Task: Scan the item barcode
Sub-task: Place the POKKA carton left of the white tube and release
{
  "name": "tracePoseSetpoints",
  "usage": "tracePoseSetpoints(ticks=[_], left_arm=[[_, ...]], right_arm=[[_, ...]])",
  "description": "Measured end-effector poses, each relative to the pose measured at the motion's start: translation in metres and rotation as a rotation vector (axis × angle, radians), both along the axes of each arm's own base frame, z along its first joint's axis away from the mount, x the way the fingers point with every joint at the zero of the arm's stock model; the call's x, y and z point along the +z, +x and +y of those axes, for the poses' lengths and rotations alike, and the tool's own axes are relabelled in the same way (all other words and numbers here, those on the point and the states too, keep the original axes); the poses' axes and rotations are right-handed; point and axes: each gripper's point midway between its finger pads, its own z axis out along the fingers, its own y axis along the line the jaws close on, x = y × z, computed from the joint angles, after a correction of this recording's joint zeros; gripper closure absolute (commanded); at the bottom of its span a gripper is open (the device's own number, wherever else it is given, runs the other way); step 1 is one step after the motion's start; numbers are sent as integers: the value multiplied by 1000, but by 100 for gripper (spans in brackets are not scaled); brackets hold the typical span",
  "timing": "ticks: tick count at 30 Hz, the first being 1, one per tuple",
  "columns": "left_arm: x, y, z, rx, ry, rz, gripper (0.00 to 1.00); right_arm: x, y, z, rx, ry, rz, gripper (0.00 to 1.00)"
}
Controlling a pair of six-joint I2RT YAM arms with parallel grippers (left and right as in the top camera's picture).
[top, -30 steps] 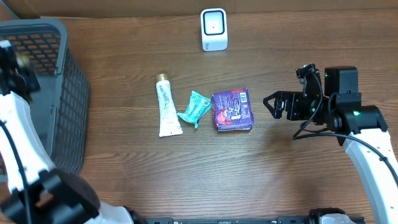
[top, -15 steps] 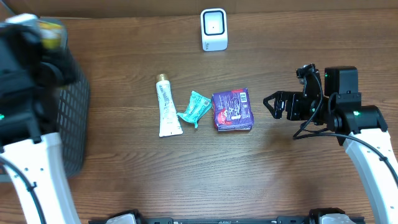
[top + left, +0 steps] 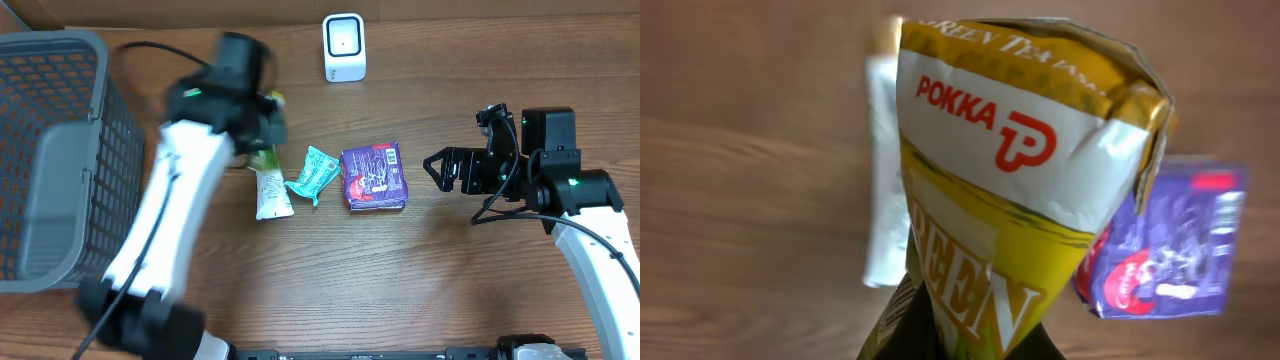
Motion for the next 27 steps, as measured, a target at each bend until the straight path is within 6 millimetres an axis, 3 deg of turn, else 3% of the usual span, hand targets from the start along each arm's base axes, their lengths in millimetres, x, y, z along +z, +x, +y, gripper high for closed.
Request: tracePoseSetpoints(ticks=[2,5,13,16,19,22,27], left_arm=[[-25,-2,-8,11,23,75,96],[-53,-8,4,64,96,171,96],[-81,-8,82,301,290,254,96],[-104,-1,104,365,301,240,96],[-132,12,101,360,268,210,96],[-162,15,85,316,219,220,96],[-167,21,69,245,200,192,96]], right_arm=[[-1,-1,0,0,-1,6,0],[-2,-2,0,-1,-2,12,0],[-2,-2,0,-2,-2,14,0],[-2,-2,0,-2,-2,13,0],[-2,-2,0,-2,-2,12,0],[-1,-2,0,-1,-3,11,0],[-1,-2,0,-2,-2,10,0]])
